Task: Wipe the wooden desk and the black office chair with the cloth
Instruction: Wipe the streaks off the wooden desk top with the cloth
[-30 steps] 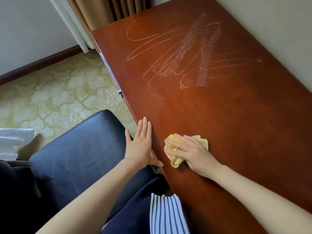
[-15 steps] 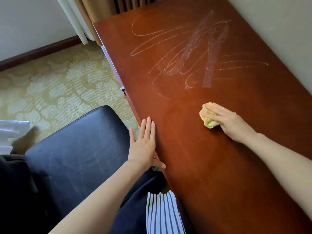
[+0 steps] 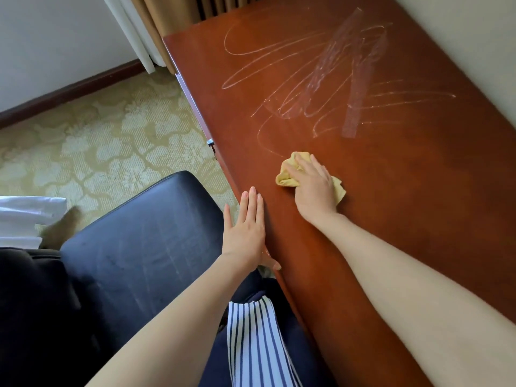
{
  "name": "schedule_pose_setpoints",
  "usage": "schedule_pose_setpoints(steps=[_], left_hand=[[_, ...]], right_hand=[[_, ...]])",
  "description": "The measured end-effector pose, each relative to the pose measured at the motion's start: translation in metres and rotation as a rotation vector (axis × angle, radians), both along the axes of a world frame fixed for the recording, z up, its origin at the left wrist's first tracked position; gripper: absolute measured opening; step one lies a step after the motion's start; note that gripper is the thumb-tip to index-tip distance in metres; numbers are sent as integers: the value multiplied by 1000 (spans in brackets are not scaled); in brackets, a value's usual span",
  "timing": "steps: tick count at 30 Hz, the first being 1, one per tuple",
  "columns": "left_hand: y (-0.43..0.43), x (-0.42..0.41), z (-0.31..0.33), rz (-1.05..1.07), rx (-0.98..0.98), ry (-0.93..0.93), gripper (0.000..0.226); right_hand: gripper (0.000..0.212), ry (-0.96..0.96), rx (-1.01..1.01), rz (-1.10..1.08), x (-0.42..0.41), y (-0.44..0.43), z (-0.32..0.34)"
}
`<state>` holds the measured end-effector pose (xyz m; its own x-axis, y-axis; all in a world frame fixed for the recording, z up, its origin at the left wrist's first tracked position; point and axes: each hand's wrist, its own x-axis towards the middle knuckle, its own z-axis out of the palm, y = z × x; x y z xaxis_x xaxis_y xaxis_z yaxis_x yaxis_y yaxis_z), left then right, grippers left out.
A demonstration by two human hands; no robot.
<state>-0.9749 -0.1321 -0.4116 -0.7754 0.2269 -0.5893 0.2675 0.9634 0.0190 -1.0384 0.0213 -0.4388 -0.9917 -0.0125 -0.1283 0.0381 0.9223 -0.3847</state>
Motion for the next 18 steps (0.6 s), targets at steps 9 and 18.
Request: schedule_pose_setpoints(steps=[9,18], left_hand=[[-1,-1,6,-5,-23,3,149],[29,14,10,-34,-48,55,135]], right_hand=[[59,2,-142,258,140,21,2],[66,86,-130,339,229,117,6]])
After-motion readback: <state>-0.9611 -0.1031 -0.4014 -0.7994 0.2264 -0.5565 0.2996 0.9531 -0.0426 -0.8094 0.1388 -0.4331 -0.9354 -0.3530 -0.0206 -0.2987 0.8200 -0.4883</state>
